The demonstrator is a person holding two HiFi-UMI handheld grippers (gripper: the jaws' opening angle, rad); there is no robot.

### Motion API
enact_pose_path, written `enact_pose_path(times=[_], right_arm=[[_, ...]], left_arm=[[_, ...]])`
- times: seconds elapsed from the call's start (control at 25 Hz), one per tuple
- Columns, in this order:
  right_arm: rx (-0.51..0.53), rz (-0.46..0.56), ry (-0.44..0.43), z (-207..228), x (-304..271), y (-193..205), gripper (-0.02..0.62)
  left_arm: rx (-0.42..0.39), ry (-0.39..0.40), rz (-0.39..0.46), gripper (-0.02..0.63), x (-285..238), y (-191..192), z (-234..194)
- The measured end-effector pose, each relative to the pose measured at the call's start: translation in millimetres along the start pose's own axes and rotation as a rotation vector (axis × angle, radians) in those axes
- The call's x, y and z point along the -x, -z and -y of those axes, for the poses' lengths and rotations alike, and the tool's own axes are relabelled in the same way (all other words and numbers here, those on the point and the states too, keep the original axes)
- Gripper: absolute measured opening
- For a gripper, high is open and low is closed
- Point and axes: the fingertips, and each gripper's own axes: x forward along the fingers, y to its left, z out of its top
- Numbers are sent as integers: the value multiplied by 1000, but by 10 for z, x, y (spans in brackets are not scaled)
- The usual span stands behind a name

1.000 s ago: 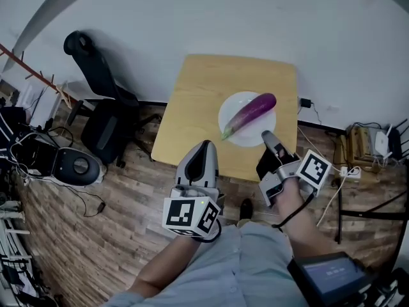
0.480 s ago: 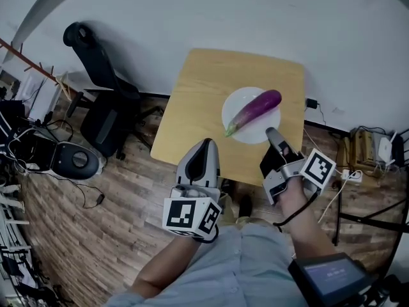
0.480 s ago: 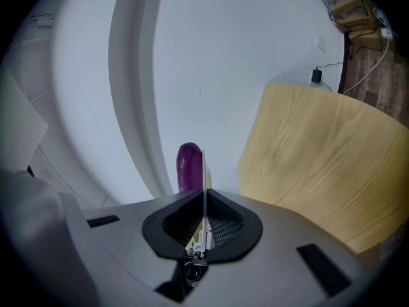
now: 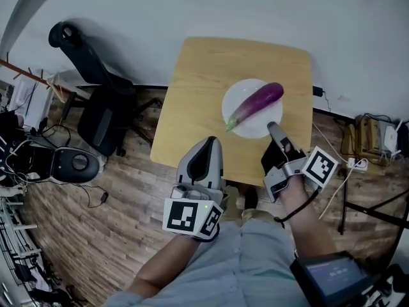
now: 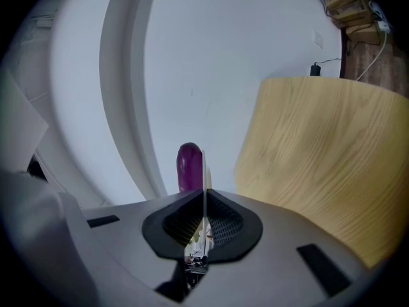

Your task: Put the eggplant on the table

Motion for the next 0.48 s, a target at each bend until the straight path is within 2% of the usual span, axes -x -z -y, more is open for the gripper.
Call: enact_pose_path(times=[0.48], right_arm=[[-8, 15, 18, 329, -366, -59, 14]], left_arm=[[6, 51, -78, 8, -420, 272, -258]])
